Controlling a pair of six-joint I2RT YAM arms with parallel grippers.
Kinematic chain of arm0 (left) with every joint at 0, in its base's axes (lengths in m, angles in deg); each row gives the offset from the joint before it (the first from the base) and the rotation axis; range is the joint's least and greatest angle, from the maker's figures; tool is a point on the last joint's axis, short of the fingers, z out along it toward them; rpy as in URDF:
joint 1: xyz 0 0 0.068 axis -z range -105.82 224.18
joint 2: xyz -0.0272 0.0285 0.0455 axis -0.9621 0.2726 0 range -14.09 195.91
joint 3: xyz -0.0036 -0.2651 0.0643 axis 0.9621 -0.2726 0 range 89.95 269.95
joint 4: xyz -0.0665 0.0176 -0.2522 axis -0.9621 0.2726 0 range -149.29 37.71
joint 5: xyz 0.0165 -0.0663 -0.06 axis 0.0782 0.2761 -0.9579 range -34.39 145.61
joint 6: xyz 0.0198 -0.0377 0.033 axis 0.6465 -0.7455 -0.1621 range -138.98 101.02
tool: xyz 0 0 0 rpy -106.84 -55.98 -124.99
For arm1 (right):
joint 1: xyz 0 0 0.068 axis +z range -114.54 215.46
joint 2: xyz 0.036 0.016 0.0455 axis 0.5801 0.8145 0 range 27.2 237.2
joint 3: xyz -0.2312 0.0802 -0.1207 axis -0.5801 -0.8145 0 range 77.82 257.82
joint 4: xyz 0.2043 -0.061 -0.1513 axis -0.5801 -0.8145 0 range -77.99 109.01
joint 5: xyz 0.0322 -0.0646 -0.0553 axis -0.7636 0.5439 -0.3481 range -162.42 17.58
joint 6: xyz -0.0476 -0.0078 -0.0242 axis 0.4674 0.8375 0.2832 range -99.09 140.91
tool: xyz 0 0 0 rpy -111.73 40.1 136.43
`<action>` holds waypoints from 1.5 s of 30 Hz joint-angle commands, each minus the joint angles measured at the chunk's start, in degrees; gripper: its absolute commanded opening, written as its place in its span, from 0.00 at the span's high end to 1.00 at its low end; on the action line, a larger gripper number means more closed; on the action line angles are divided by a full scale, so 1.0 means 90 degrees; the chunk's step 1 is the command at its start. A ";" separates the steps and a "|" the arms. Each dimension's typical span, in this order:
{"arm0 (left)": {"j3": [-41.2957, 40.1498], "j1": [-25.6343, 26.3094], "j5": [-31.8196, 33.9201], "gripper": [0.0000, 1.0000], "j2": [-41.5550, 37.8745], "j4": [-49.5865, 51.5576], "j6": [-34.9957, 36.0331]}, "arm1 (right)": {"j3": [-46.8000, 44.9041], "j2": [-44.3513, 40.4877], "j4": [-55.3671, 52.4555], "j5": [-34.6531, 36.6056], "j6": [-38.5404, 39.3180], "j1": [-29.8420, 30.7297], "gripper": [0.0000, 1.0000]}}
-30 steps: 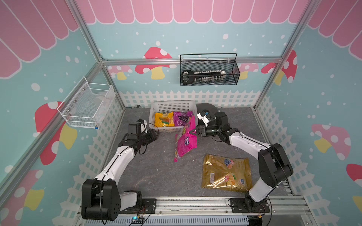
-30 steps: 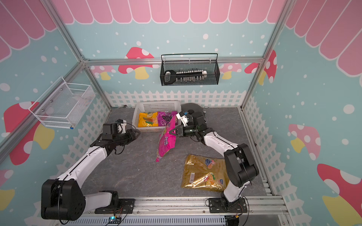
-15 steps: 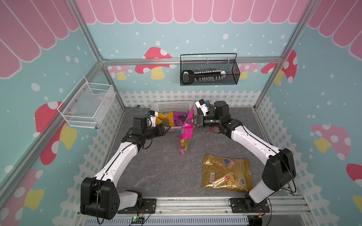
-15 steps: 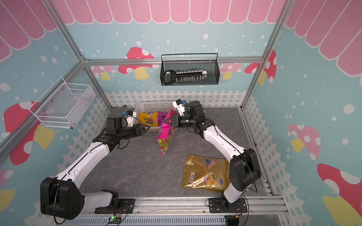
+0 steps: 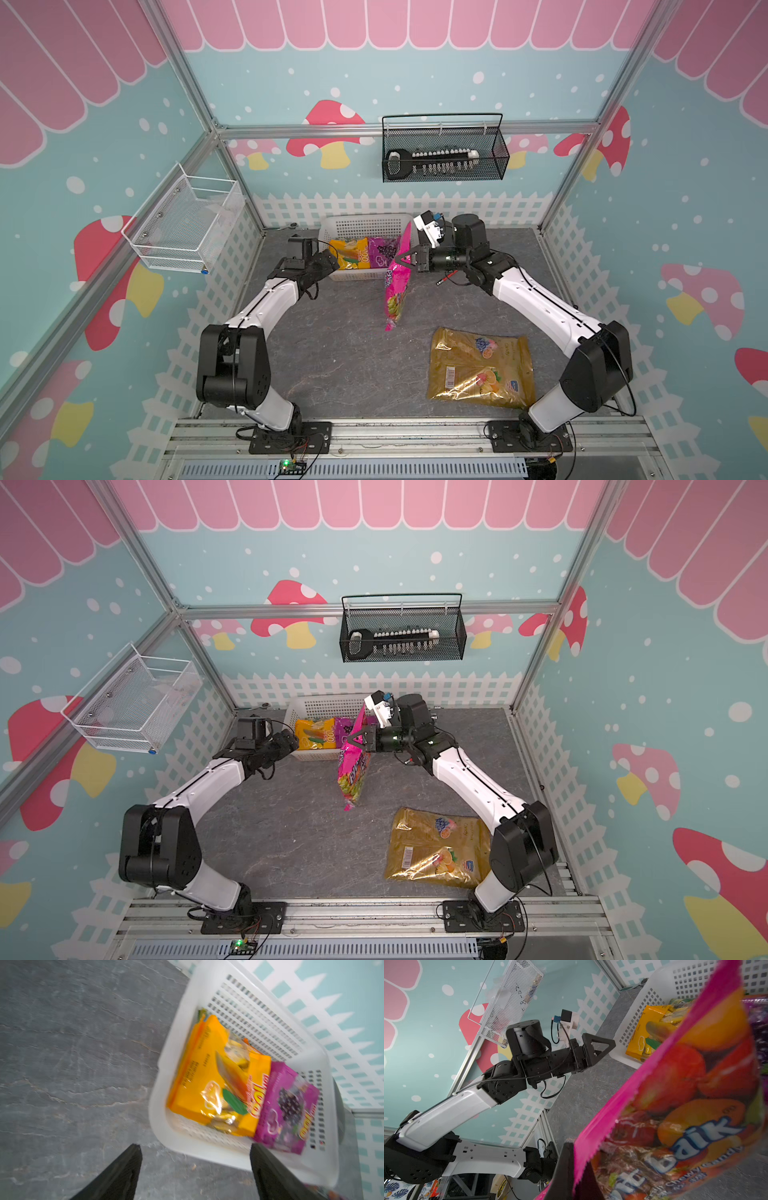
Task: Put the candies in the basket
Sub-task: Move the basket to the center of the board.
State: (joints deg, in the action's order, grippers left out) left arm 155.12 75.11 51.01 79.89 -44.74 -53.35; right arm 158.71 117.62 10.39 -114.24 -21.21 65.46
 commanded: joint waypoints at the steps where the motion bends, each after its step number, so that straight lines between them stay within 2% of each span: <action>1: 0.0431 -0.0270 -0.0071 0.14 0.0602 -0.0056 -0.0044 | 0.0403 -0.0590 0.0638 0.0183 0.0385 -0.0028 1.00; 5: 0.0808 -0.0369 0.0052 0.18 0.1190 -0.0064 0.0050 | 0.0402 -0.0719 0.0482 0.0387 0.0508 -0.0025 1.00; 9: 0.1254 -0.0376 -0.0171 0.28 0.1713 0.0045 0.0321 | 0.0408 -0.0807 0.0350 0.0537 0.0622 -0.0030 1.00; 11: 0.1252 -0.0370 -0.0077 0.39 0.1794 0.0076 0.0323 | 0.0419 -0.0838 0.0276 0.0644 0.0681 -0.0025 1.00; 15: 0.1020 -0.0376 0.0392 0.65 0.1685 0.0087 0.0404 | 0.0418 -0.0877 0.0151 0.0799 0.0746 -0.0036 1.00; 19: 0.0925 -0.0372 0.0292 0.82 0.1609 0.0219 0.0905 | 0.0390 -0.0865 0.0156 0.0636 0.0686 -0.0062 1.00; 24: 0.0811 -0.0375 -0.0169 0.89 0.1530 0.0608 0.1469 | 0.0292 -0.0991 0.0392 0.0341 0.0621 -0.0070 1.00; 26: 0.0698 -0.0374 -0.0198 0.98 0.1433 0.0720 0.1712 | 0.0218 -0.1079 0.0581 0.0234 0.0619 -0.0067 1.00; 32: 0.0194 -0.0372 -0.0230 1.00 0.0875 0.0988 0.2439 | 0.0410 -0.1158 0.0786 -0.0077 0.0649 -0.0069 1.00; 39: -0.0644 -0.0403 -0.0174 1.00 -0.0131 0.1019 0.2694 | 0.0338 -0.1207 0.1082 -0.0255 0.0573 -0.0066 1.00; 45: -0.1511 -0.0391 -0.0771 1.00 -0.1048 0.1003 0.3022 | 0.0404 -0.0976 0.1655 -0.0756 0.0296 -0.0064 1.00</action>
State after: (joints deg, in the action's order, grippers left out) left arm 143.45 71.18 46.20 73.70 -38.03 -34.95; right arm 158.71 109.92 13.23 -116.62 -17.63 65.02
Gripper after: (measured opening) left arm 0.191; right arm 0.044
